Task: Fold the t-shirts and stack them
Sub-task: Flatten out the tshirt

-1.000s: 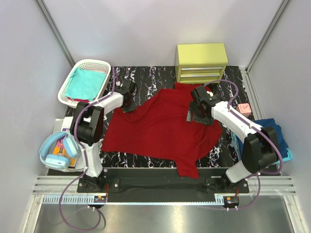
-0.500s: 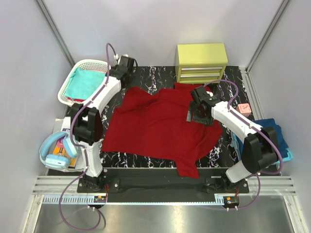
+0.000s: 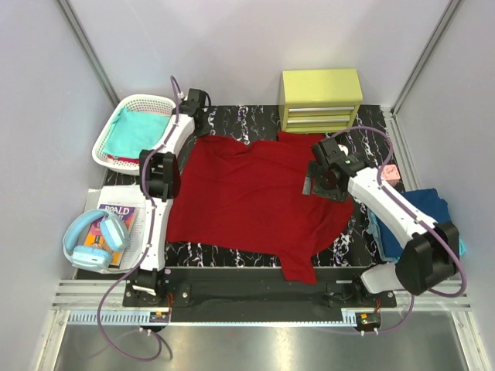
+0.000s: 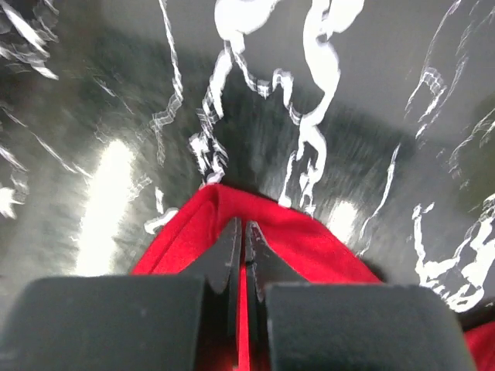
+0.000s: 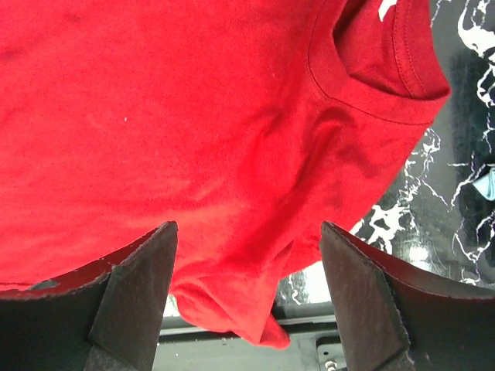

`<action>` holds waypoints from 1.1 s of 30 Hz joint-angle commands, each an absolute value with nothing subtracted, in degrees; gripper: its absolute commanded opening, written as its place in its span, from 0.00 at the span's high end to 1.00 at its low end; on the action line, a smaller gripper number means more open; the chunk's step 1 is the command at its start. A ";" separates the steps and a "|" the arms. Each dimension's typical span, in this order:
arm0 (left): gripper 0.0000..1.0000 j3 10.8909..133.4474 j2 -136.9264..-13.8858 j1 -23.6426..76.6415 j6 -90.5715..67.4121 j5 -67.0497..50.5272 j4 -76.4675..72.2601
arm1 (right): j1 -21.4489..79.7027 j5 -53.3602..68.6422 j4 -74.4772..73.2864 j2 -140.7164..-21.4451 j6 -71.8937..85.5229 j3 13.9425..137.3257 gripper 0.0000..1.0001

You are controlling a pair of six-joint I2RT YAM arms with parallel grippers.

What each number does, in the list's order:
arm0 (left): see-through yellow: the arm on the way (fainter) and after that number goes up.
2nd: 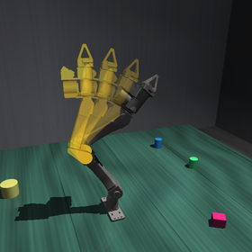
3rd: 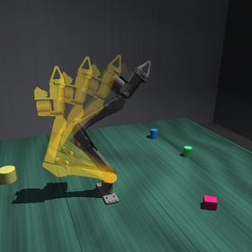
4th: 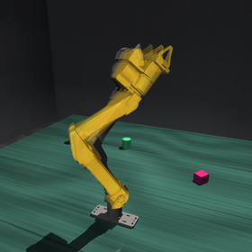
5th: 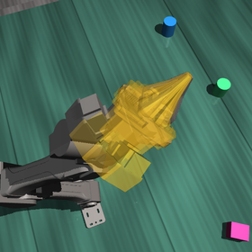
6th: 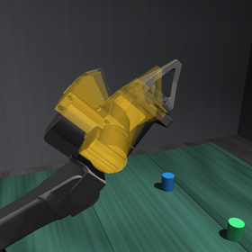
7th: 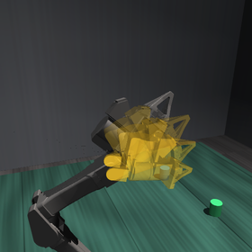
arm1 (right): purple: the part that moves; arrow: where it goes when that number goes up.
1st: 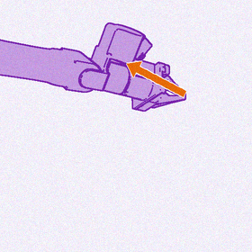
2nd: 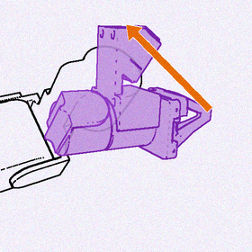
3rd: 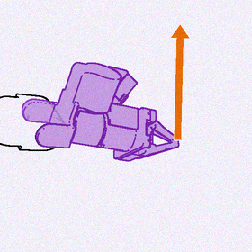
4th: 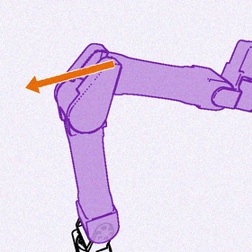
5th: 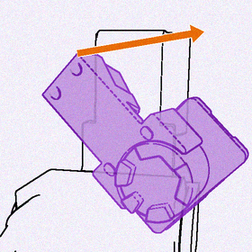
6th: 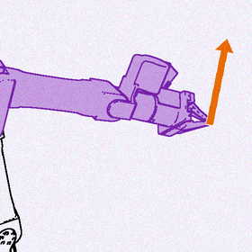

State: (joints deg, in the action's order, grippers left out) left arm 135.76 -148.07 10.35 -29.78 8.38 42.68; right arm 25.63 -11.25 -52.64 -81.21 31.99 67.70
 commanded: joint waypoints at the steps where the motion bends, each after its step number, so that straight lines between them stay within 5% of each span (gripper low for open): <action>1: 1.00 139.83 -147.13 9.85 -27.86 10.19 42.72 | 26.19 -10.28 -54.49 -77.87 32.96 66.54 0.20; 21: 1.00 140.62 -147.30 4.13 -27.33 15.92 41.40 | 26.28 -8.35 -53.26 -79.19 32.70 62.84 0.20; 27: 0.51 134.07 -140.56 5.27 -26.11 14.40 39.47 | 26.45 -7.30 -52.30 -79.63 32.78 63.02 0.21; 28: 0.29 131.86 -138.36 5.80 -25.58 15.02 37.72 | 26.80 -7.03 -52.03 -79.72 33.04 63.19 0.21; 30: 0.04 125.46 -130.57 7.46 -24.61 16.60 35.78 | 27.33 -7.03 -51.68 -79.80 33.40 64.07 0.21; 33: 0.01 117.46 -120.72 10.71 -22.85 18.80 33.40 | 28.12 -7.29 -50.37 -80.24 34.19 64.34 0.20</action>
State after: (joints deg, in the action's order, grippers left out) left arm 123.37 -137.75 6.79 -25.54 15.49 39.83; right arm 26.65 -8.21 -53.08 -79.75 33.04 62.85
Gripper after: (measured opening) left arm 0.979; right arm 0.796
